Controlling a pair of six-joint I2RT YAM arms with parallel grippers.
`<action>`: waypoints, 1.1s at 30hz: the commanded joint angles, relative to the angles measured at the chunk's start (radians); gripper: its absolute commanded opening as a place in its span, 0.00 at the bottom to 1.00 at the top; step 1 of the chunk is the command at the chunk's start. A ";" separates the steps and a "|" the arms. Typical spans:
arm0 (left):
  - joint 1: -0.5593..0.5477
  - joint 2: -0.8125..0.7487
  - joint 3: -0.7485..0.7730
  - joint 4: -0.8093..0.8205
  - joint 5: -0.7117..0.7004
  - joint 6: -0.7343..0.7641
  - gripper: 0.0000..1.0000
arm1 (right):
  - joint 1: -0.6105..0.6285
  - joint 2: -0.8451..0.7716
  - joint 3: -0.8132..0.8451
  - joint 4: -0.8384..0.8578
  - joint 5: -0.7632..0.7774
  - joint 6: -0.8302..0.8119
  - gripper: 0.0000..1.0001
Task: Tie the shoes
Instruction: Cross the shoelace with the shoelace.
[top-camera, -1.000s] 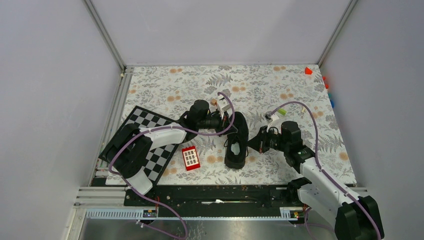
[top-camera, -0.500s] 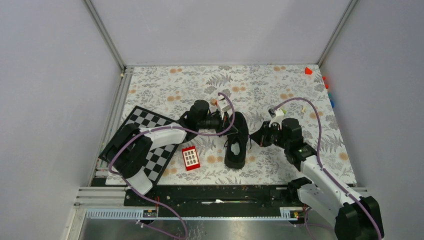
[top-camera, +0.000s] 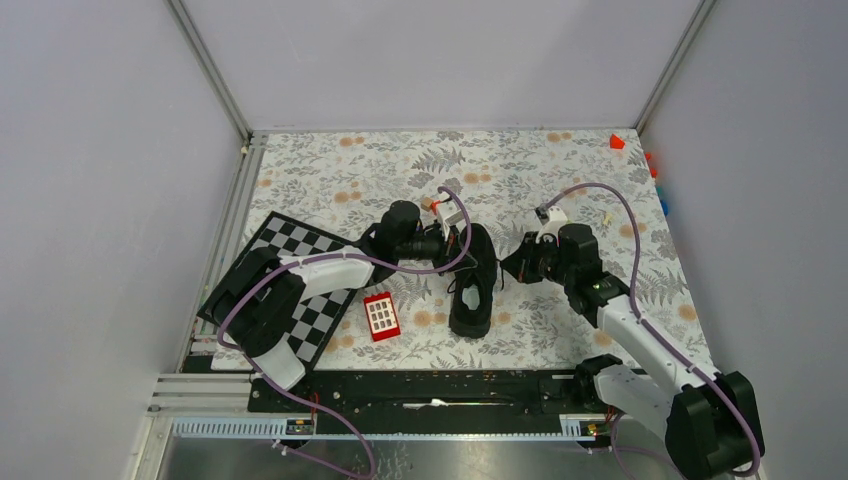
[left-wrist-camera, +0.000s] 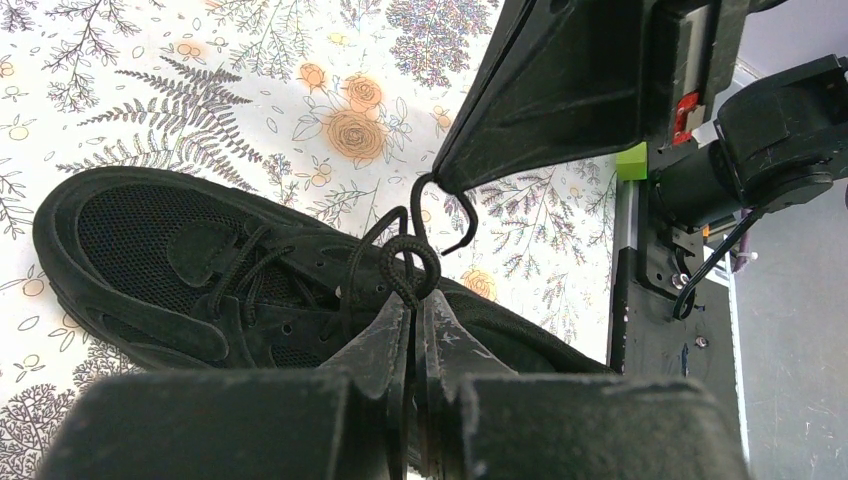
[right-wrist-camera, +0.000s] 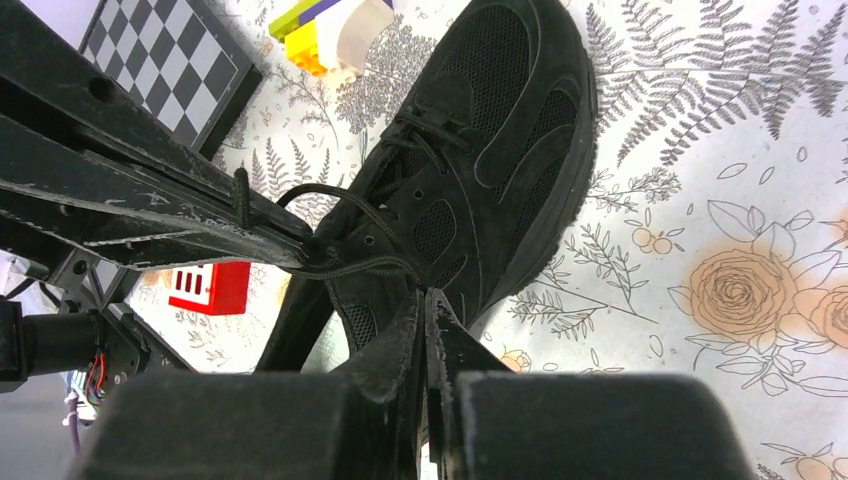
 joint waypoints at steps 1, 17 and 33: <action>-0.004 -0.034 0.028 0.039 0.015 0.020 0.00 | -0.015 -0.054 0.001 -0.010 0.063 -0.006 0.00; -0.004 -0.032 0.025 0.040 0.014 0.020 0.00 | -0.051 -0.123 -0.040 -0.074 0.073 -0.022 0.00; -0.005 -0.034 0.024 0.038 0.018 0.023 0.00 | -0.061 -0.085 0.001 -0.016 -0.044 -0.032 0.00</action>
